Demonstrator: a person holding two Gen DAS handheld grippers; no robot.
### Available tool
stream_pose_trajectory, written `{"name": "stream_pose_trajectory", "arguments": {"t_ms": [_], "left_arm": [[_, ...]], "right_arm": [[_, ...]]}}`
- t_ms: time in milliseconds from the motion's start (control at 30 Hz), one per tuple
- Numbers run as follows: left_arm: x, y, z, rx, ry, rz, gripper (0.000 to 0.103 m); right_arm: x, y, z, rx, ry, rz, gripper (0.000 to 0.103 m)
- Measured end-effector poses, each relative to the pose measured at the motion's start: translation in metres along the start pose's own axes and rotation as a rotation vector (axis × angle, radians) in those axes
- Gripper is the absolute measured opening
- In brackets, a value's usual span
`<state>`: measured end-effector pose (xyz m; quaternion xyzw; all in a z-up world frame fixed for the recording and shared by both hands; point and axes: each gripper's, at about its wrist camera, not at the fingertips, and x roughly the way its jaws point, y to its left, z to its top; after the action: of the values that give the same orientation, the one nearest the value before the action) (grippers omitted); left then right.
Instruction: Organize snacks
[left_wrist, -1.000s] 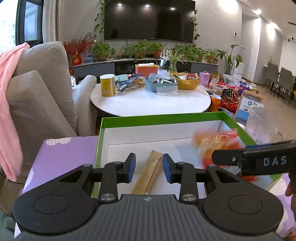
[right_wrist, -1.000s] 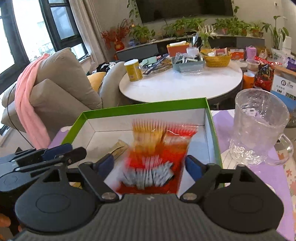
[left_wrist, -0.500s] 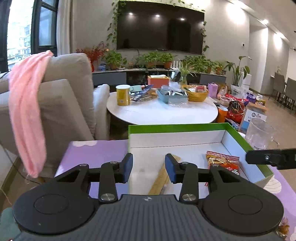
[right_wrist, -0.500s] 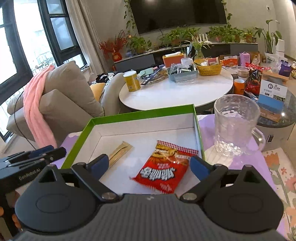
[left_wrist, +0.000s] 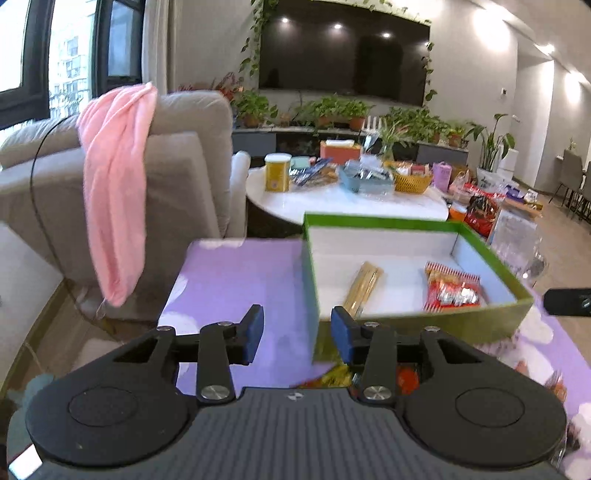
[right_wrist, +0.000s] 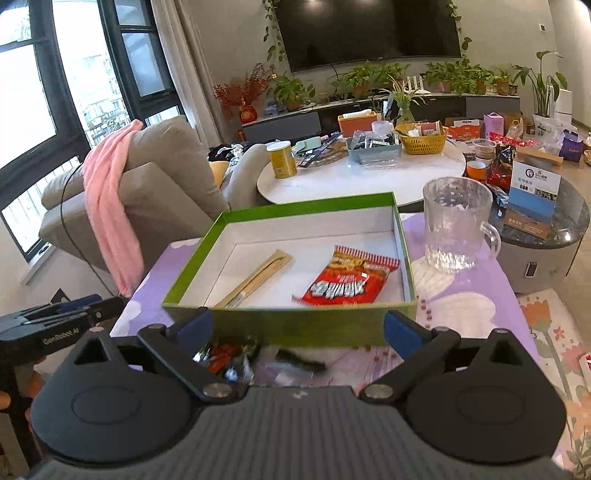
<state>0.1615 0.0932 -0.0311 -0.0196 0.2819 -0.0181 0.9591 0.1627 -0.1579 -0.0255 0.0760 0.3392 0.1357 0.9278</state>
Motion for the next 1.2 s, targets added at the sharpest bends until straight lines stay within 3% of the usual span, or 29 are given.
{"name": "stream_pose_trajectory", "arguments": {"t_ms": [500,1067,1200], "left_arm": [[-0.011,0.010,-0.051,-0.041,0.114,-0.023,0.038],[0.037,0.005,-0.046,-0.165,0.208,-0.081,0.040],[0.055,0.008,-0.047,-0.264,0.269,-0.117,0.036]], "right_arm": [[-0.022,0.013,-0.043,-0.025,0.062,-0.010,0.062],[-0.020,0.034,-0.080,-0.083,0.147,0.010,0.062],[-0.019,0.035,-0.083,-0.081,0.141,0.008,0.062]]}}
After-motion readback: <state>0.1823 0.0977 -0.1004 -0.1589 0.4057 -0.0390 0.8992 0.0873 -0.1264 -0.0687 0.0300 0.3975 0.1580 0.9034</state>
